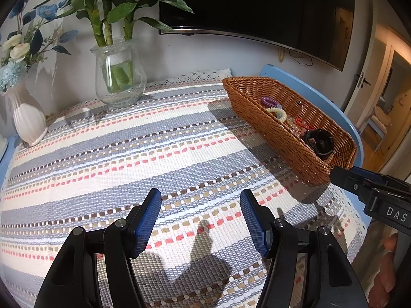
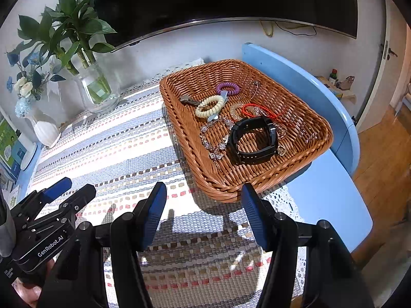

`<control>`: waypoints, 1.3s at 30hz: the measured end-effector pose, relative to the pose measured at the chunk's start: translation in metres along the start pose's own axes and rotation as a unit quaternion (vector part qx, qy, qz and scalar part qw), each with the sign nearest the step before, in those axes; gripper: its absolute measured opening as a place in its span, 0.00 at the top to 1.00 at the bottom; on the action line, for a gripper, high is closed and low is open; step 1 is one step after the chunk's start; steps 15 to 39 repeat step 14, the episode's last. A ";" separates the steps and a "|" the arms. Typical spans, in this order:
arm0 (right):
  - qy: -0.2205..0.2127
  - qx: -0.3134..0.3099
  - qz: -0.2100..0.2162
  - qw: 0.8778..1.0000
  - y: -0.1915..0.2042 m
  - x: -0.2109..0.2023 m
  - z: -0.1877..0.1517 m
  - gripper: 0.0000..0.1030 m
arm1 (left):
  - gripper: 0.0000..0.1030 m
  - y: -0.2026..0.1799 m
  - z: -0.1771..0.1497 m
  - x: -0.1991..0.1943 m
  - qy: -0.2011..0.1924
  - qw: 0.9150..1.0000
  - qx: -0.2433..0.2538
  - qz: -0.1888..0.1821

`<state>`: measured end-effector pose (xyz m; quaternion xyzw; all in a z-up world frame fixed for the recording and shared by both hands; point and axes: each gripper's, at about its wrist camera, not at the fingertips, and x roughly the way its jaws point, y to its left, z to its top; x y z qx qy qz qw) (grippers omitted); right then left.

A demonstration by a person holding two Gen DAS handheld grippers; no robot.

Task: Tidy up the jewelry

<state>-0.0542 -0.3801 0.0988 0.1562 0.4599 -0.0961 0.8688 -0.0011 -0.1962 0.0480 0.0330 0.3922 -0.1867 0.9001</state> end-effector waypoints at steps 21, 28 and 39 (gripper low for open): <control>0.001 -0.011 0.003 1.000 0.005 0.003 -0.002 0.39 | 0.37 0.005 0.000 -0.009 -0.034 0.999 0.009 0.022; 0.001 -0.011 0.003 1.000 0.005 0.003 -0.002 0.39 | 0.37 0.005 0.000 -0.009 -0.034 0.999 0.009 0.022; 0.001 -0.011 0.003 1.000 0.005 0.003 -0.002 0.39 | 0.37 0.005 0.000 -0.009 -0.034 0.999 0.009 0.022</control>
